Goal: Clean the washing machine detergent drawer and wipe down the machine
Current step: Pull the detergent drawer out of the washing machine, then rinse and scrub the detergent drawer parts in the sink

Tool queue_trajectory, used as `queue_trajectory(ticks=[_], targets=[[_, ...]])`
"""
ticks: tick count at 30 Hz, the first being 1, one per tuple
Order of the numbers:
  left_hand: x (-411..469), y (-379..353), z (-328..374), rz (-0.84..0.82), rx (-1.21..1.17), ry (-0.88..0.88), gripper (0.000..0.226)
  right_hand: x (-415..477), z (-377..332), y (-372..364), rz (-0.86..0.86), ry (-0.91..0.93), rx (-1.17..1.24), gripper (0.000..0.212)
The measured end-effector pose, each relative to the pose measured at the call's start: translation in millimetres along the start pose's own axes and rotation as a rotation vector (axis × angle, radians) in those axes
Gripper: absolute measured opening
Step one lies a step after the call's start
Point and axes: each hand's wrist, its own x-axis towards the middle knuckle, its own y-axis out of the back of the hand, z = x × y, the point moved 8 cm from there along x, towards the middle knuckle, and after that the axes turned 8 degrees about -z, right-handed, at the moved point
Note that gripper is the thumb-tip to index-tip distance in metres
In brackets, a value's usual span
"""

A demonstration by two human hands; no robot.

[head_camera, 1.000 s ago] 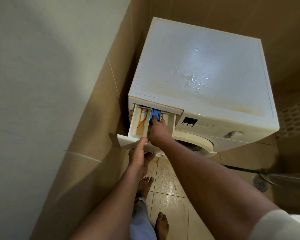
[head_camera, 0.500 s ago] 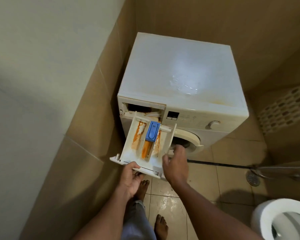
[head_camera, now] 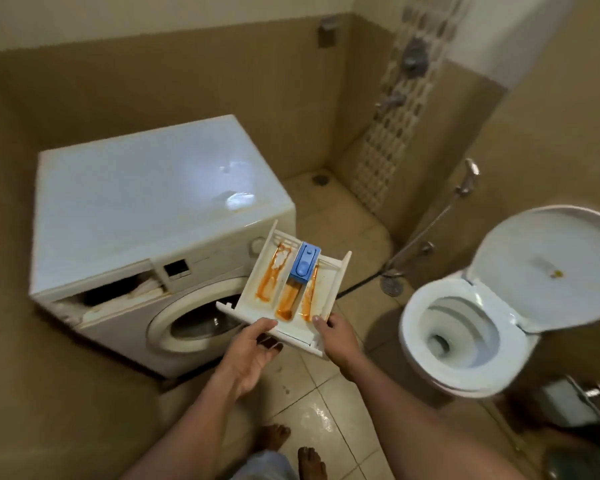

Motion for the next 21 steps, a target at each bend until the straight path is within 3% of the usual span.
queue_trajectory(ticks=[4, 7, 9, 13, 17, 21], targets=[[36, -44, -18, -0.24, 0.515, 0.219, 0.071, -12, 23, 76, 0.176, -0.094, 0.132, 0.021], [74, -68, -31, -0.297, 1.075, 0.246, 0.057, -34, 44, 135, 0.301, -0.152, 0.17, 0.024], [102, -80, -31, -0.237, 1.264, 0.182, 0.041, -52, 60, 169, 0.382, -0.191, 0.19, 0.029], [149, -132, -43, -0.216, 1.263, 0.17, 0.019, -96, 97, 225, 0.498, -0.277, 0.245, 0.03], [147, -246, -96, -0.465, 1.277, 0.227, 0.027, -150, 144, 272, 0.587, -0.348, 0.304, 0.024], [95, -342, -180, -0.827, 1.266, 0.412, 0.05, -209, 191, 311, 0.622, -0.4, 0.339, 0.024]])
